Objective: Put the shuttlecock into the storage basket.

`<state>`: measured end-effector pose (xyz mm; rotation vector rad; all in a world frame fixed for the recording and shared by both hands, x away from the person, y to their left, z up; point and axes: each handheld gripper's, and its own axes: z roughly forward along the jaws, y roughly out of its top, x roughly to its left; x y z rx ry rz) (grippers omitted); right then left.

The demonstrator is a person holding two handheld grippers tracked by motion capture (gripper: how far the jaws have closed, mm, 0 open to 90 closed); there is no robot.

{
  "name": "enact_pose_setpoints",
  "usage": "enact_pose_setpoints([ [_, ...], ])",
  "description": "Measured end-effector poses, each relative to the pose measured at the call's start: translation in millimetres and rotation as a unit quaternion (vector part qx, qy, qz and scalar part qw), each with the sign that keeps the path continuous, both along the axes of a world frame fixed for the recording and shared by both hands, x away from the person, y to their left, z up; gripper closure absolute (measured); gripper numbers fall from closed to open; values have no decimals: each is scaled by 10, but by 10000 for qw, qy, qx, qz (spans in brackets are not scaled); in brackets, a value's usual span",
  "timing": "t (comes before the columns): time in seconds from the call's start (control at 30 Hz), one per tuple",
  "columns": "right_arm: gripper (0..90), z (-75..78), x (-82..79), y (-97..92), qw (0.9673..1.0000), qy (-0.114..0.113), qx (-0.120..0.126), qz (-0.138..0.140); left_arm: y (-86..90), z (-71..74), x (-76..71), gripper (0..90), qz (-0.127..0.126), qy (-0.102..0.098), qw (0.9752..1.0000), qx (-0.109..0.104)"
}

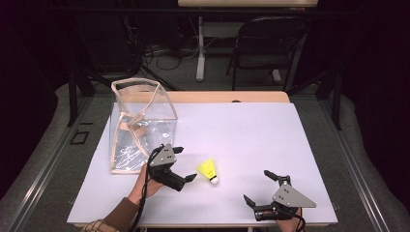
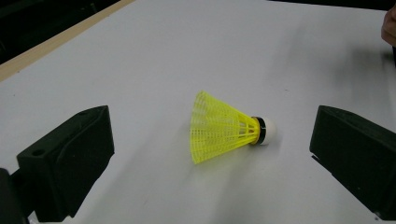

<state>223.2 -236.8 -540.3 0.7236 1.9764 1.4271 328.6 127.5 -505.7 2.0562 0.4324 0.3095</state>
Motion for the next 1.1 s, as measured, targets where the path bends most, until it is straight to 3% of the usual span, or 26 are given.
enact_pose_setpoints([
  [0.23,2,-1,2,9,10000,-12,-9,21,-94,49,53,0,-145,27,9997,187],
  [0.47,3,1,-1,4,10000,-9,-10,15,-185,56,129,37,-297,184,9987,366],
  [0.57,3,-1,0,5,10000,-7,-12,17,-238,62,152,60,-406,217,9973,563],
  [0.87,3,1,-3,5,10000,-3,-20,10,-337,32,214,167,-495,327,9948,829],
  [1.1,3,-1,-2,1,10000,3,-18,6,-440,-27,268,251,-605,487,9906,1130],
])
